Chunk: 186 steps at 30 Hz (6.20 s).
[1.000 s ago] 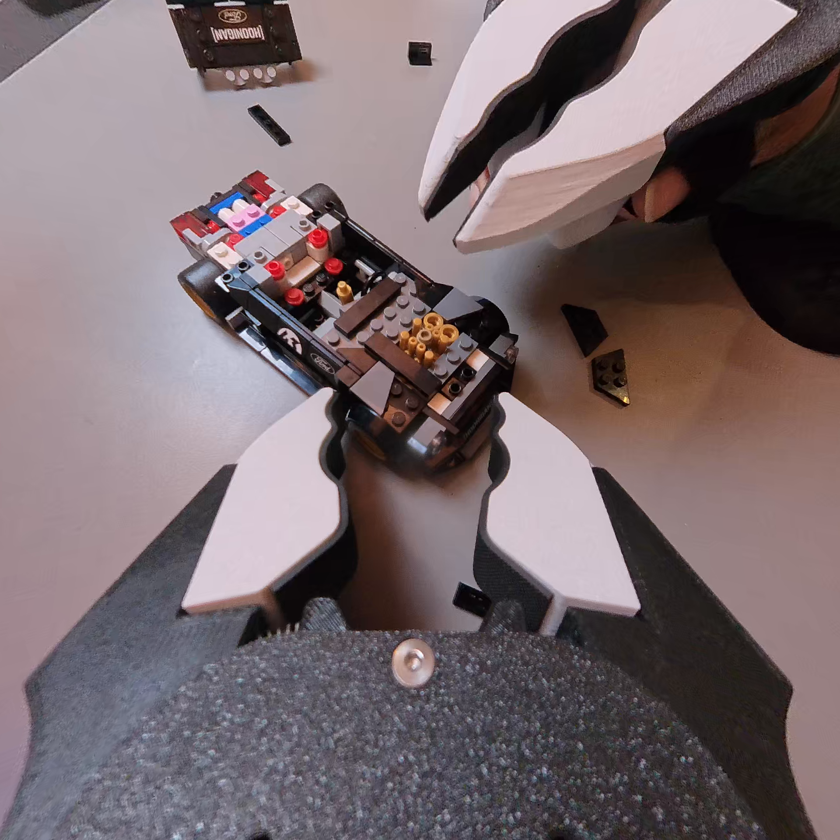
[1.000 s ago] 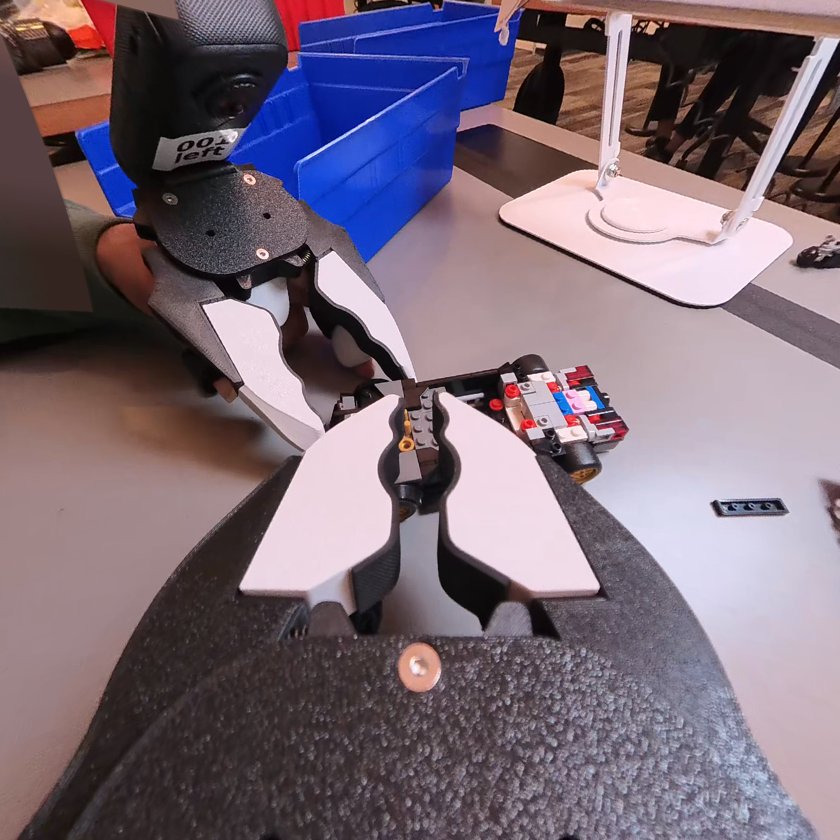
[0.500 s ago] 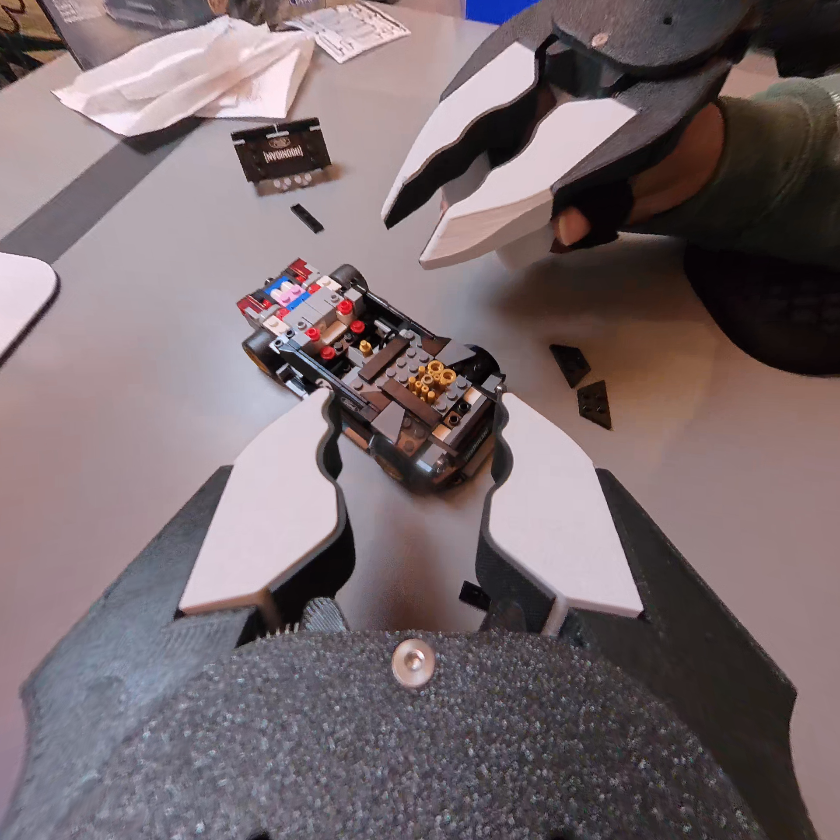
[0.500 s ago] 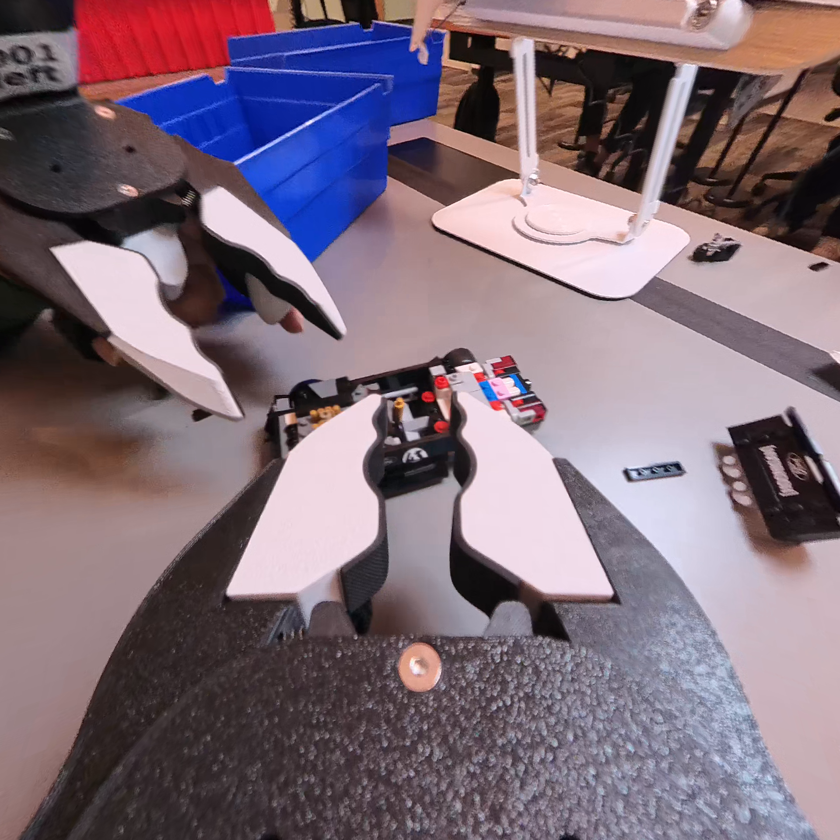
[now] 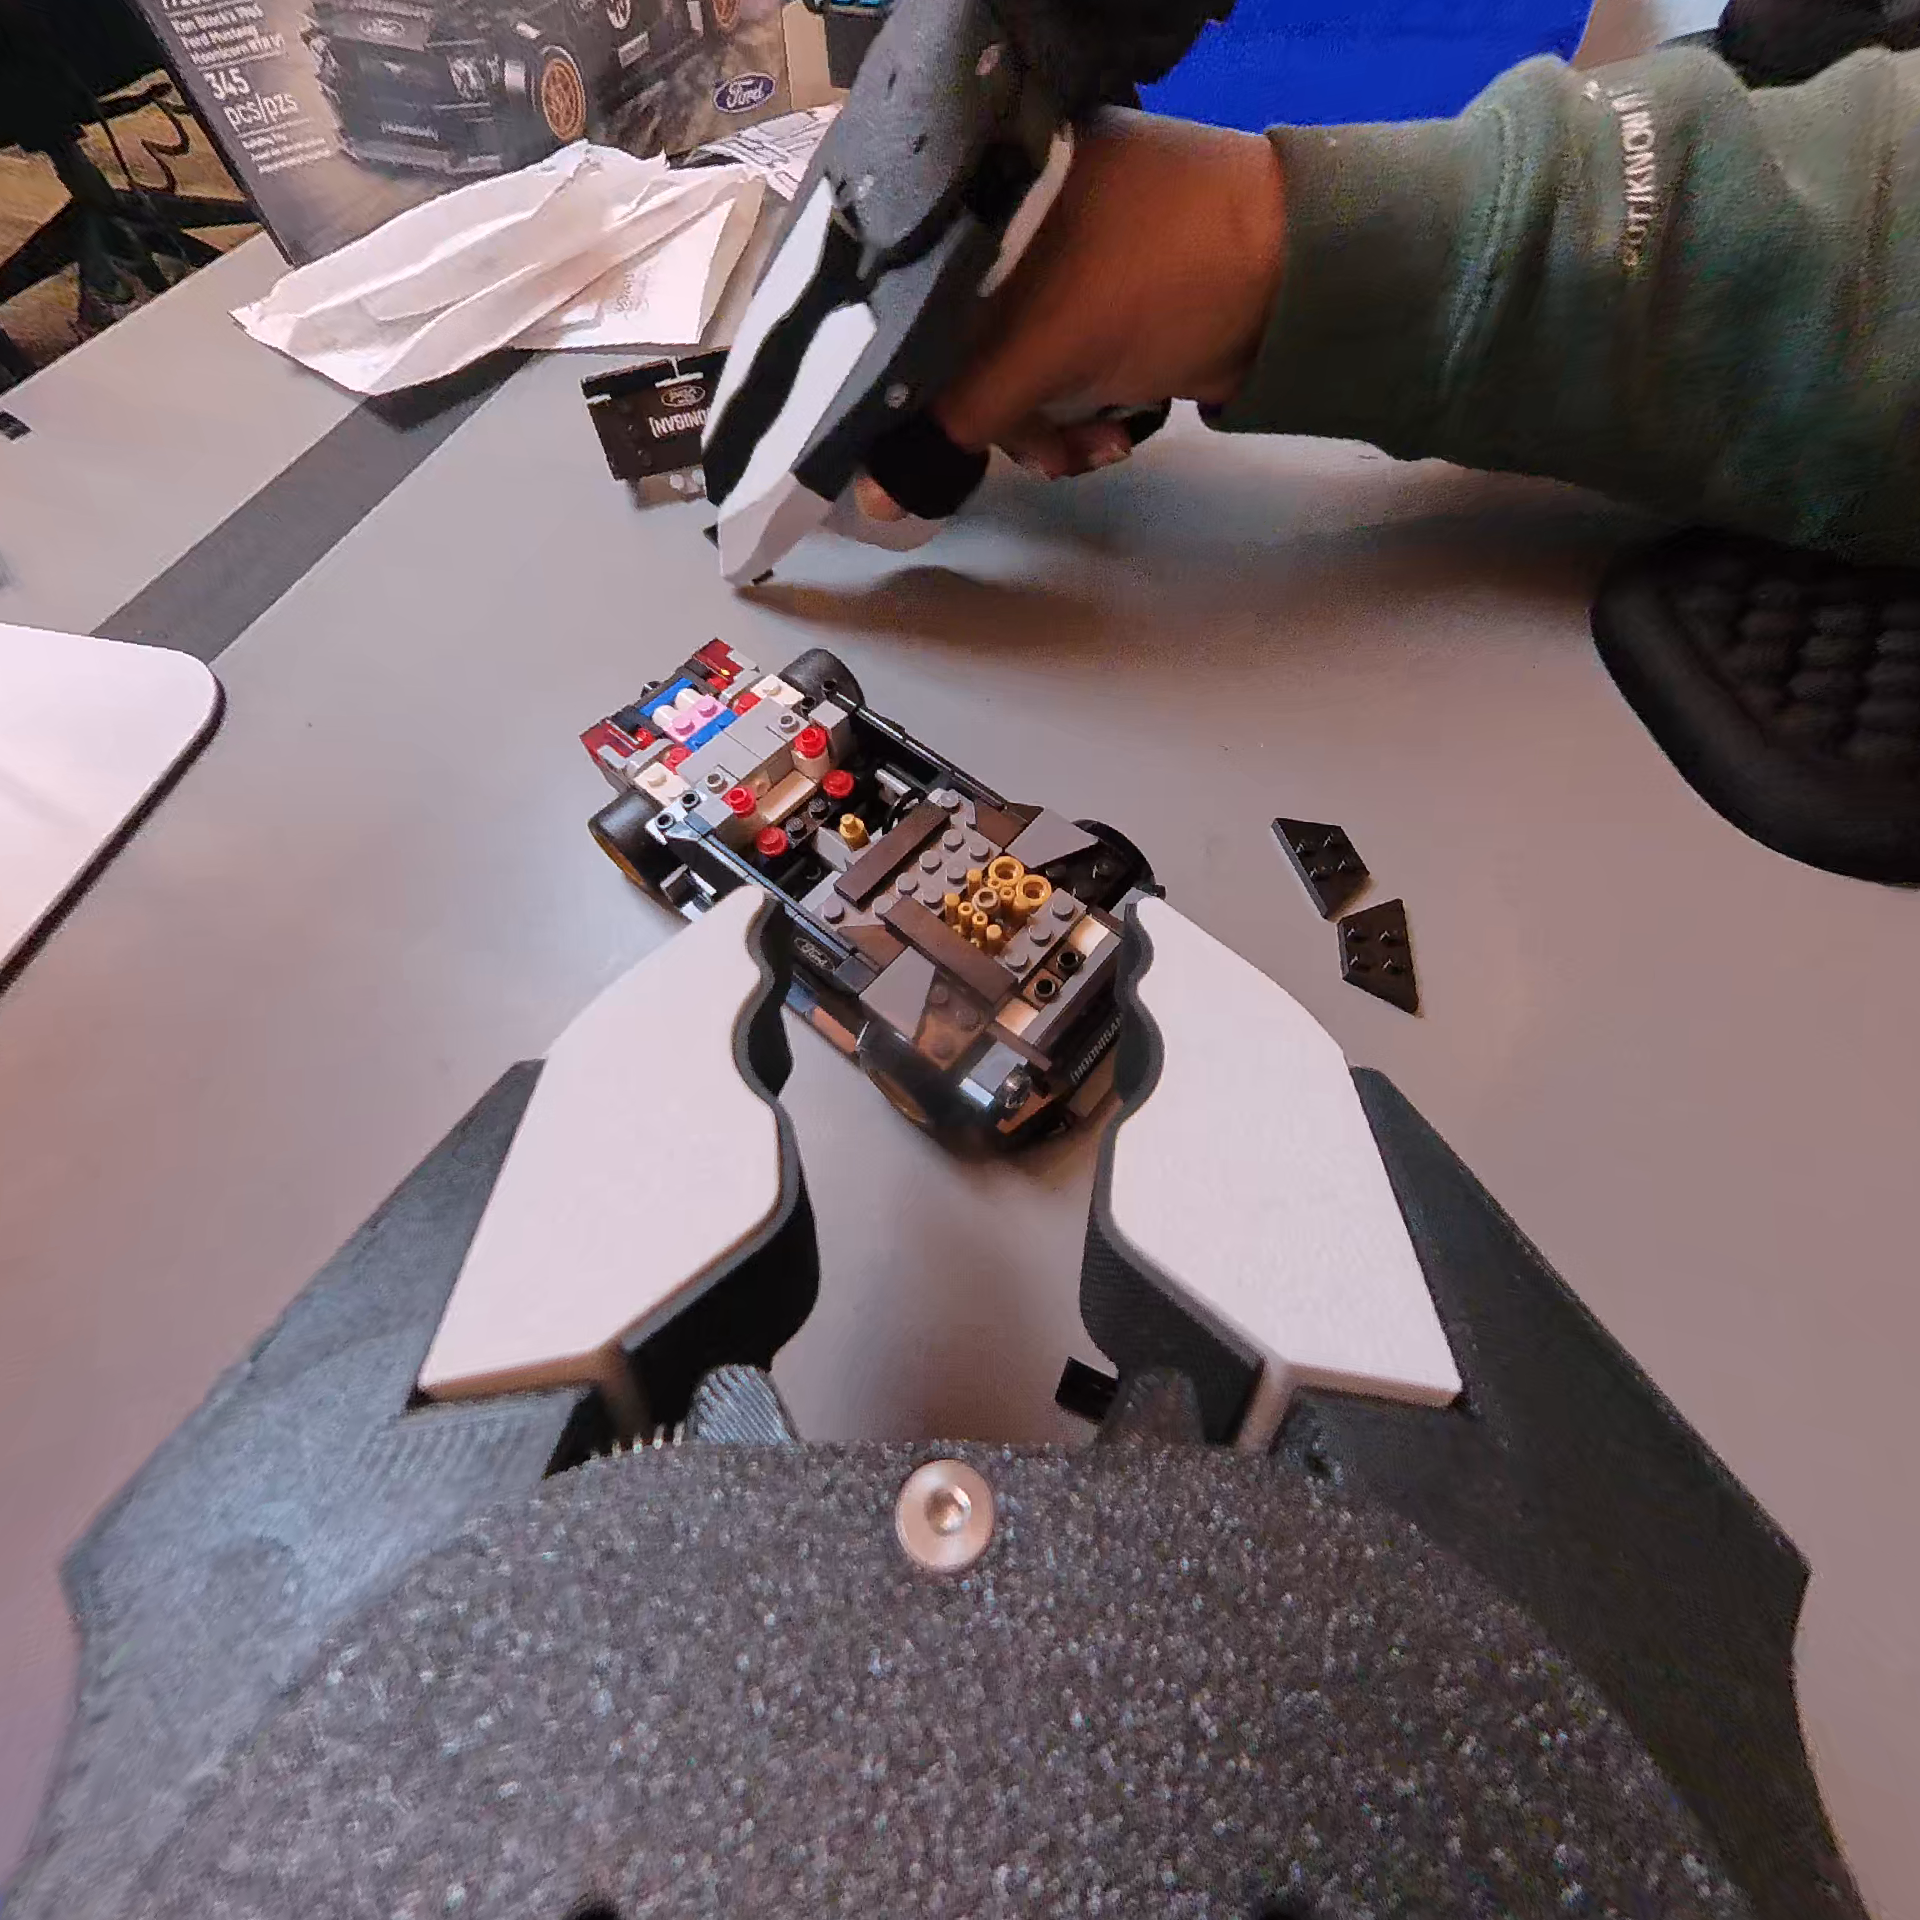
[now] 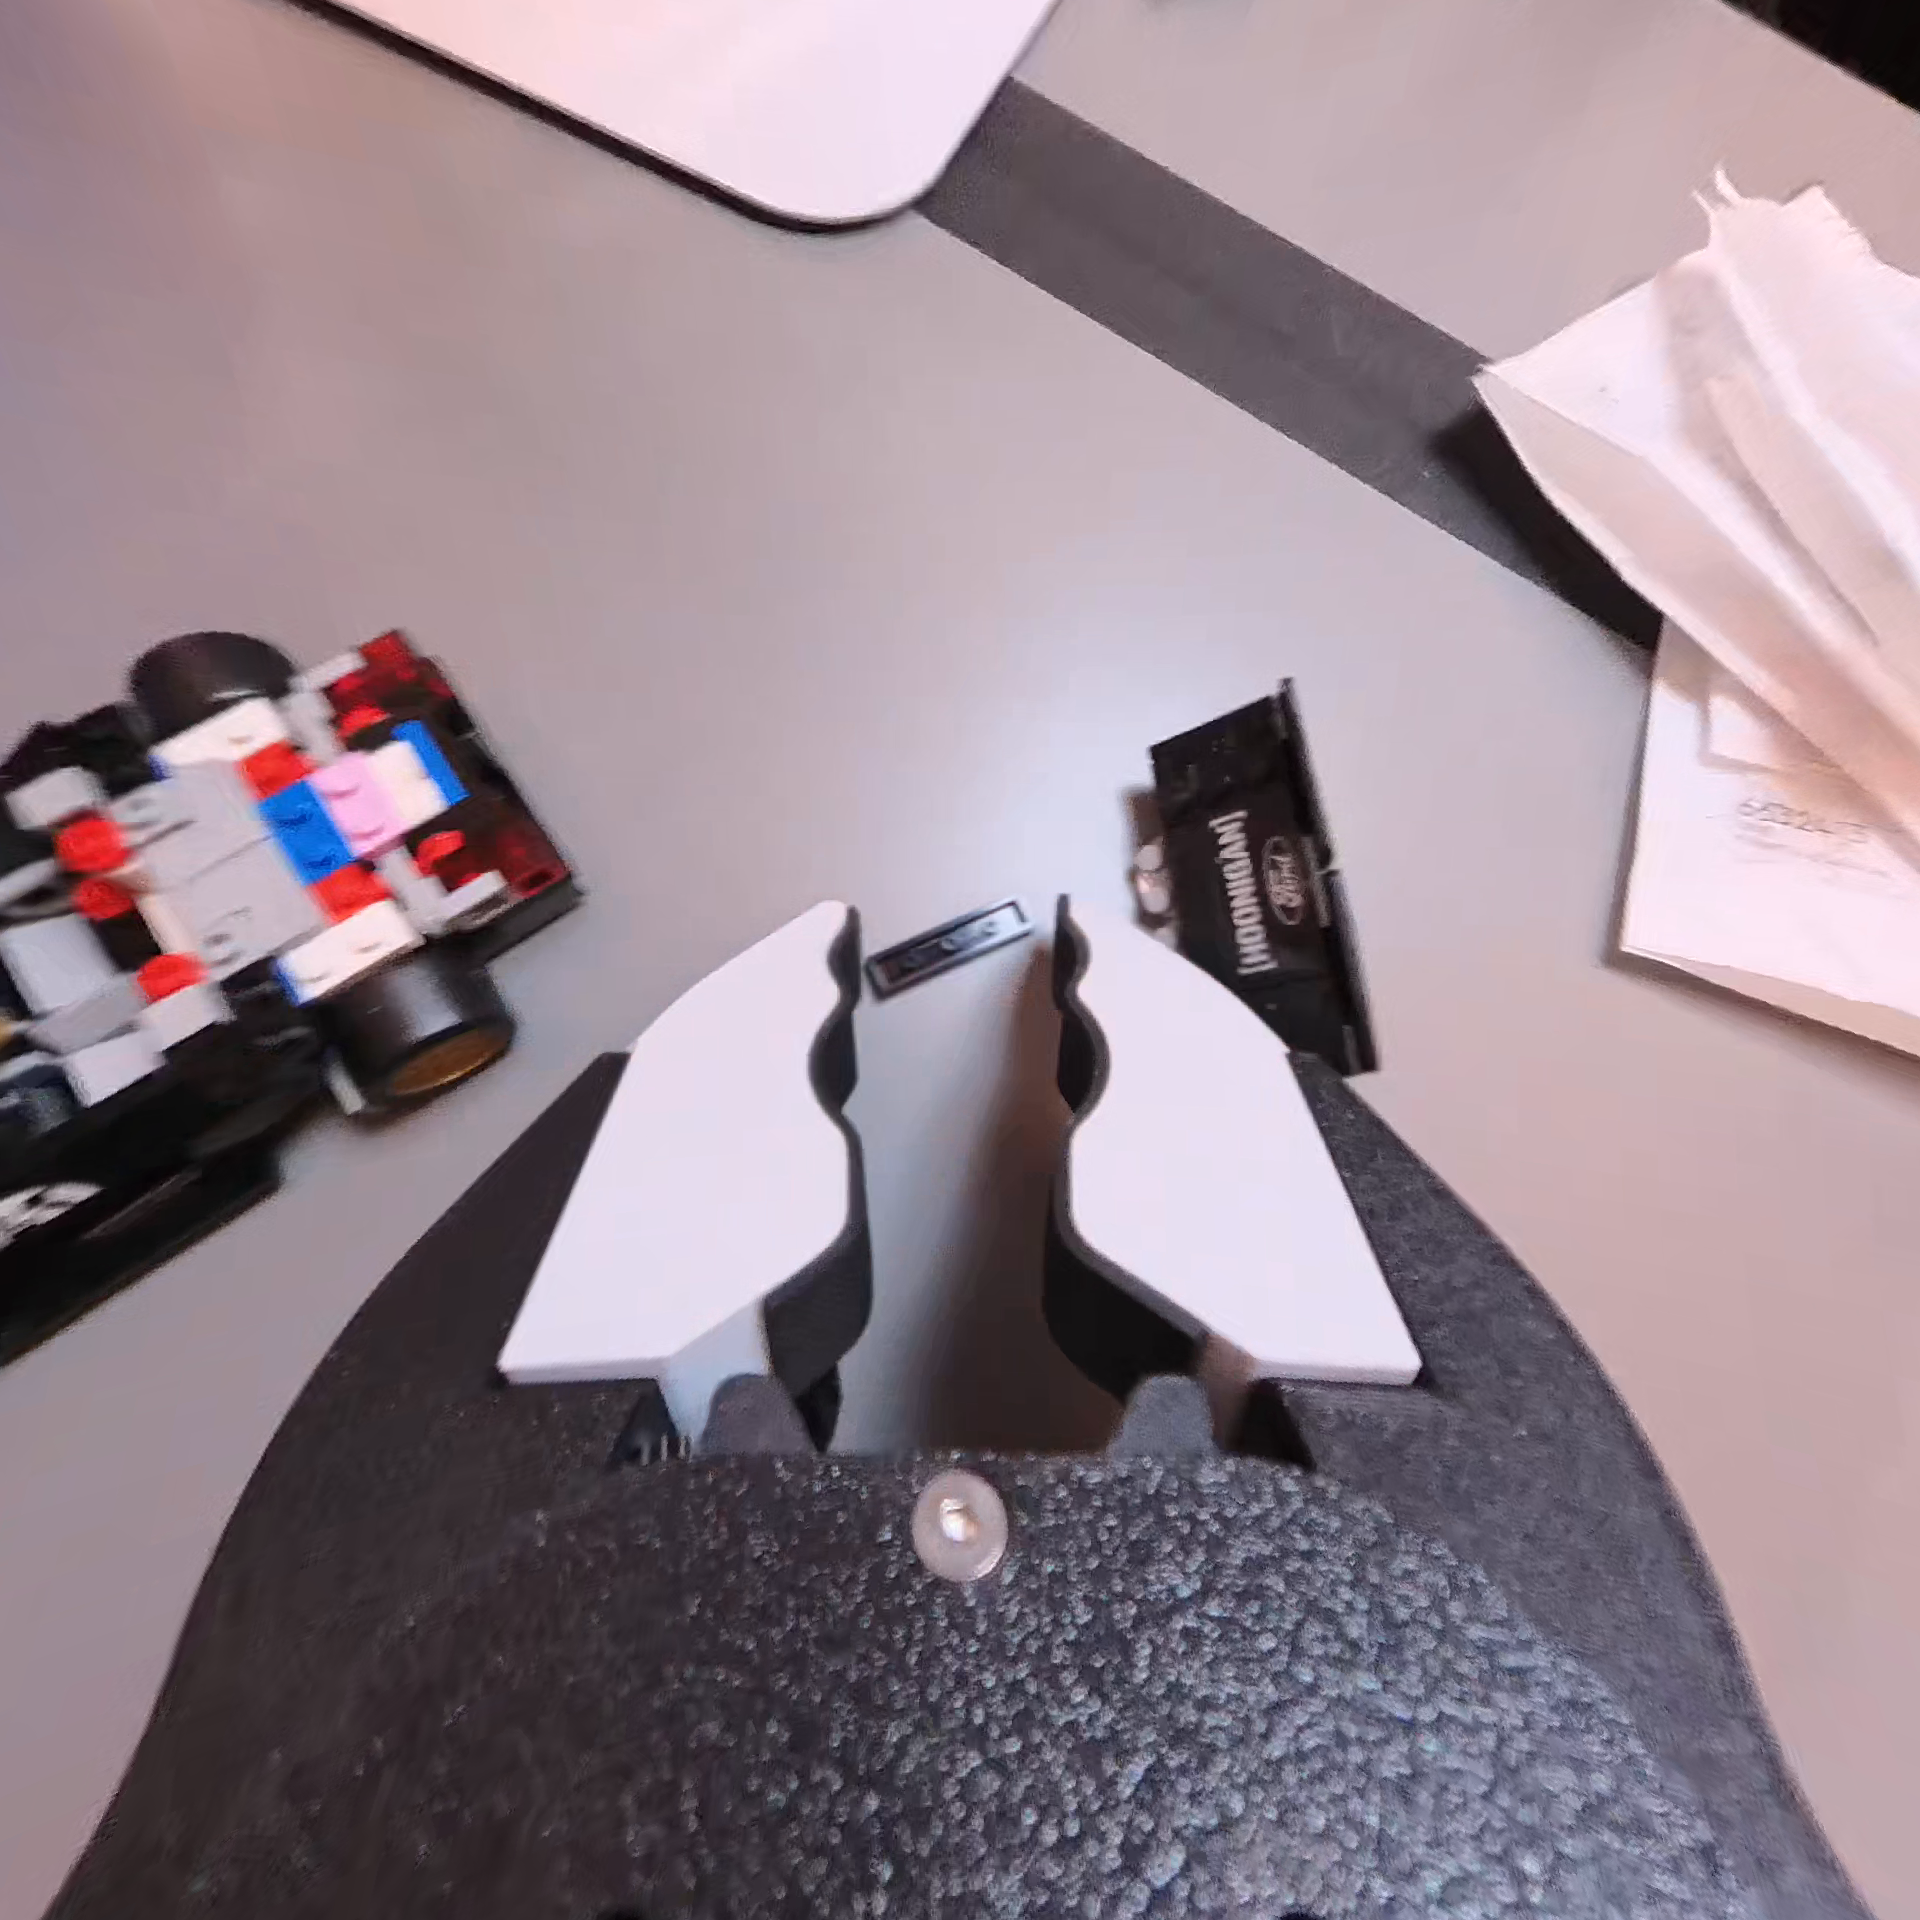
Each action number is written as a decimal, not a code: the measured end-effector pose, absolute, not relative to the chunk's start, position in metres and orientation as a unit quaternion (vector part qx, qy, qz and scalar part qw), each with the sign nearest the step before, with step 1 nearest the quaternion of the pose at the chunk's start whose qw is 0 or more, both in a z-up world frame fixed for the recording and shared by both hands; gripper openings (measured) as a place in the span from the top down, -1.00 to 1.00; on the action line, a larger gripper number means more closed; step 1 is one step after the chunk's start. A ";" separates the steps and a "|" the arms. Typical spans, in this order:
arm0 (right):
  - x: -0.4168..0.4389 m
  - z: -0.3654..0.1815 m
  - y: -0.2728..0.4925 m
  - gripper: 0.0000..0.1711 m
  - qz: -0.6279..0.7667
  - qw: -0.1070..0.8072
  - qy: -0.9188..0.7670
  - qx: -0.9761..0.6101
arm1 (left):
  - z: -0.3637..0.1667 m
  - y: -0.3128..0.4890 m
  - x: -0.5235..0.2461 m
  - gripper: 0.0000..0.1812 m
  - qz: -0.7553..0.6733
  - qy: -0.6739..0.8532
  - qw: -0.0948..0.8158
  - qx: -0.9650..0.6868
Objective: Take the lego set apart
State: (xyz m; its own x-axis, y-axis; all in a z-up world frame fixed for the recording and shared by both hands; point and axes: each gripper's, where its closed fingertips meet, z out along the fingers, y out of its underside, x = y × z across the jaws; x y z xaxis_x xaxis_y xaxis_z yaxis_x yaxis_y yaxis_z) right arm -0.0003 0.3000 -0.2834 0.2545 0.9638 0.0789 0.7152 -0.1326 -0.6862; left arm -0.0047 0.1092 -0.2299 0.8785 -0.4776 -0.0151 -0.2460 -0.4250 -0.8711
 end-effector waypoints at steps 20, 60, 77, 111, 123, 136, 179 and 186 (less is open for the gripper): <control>0.090 -0.233 0.125 0.64 0.376 0.215 -0.729 -0.530 | -0.221 0.108 0.000 0.38 -0.107 0.224 0.510 -0.823; -0.215 -0.288 0.511 0.90 0.177 0.252 -0.531 -0.789 | -0.245 0.111 -0.002 0.44 -0.099 0.237 0.504 -0.825; -0.060 -0.189 0.382 0.92 0.495 0.263 -0.467 -0.684 | -0.212 0.114 -0.022 0.46 -0.091 0.193 0.540 -0.814; 0.103 -0.239 0.099 0.80 0.369 0.317 -0.699 -0.524 | -0.287 0.022 -0.009 0.70 -0.099 0.240 0.297 -0.919; 0.096 -0.226 0.069 0.82 0.471 0.245 -0.645 -0.549 | -0.234 0.046 0.054 0.82 -0.111 0.305 0.490 -0.809; 0.095 -0.167 0.027 0.77 0.736 -0.030 -0.461 -0.494 | -0.157 0.033 0.101 0.82 -0.121 0.332 0.675 -0.648; 0.020 -0.233 0.101 0.77 0.286 0.279 -0.764 -0.507 | -0.251 0.089 -0.003 0.43 -0.102 0.205 0.497 -0.837; -0.002 -0.240 0.111 0.70 0.281 0.249 -0.765 -0.523 | -0.271 0.108 0.002 0.21 -0.141 0.233 0.434 -0.858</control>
State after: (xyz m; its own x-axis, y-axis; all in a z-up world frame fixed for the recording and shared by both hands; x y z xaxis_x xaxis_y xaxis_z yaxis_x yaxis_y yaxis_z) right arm -0.0023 0.1112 -0.2399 -0.3288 0.9404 0.0869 0.6609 0.2949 -0.6901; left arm 0.0021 0.1084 -0.2708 0.8512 -0.5234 0.0400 -0.2778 -0.5138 -0.8117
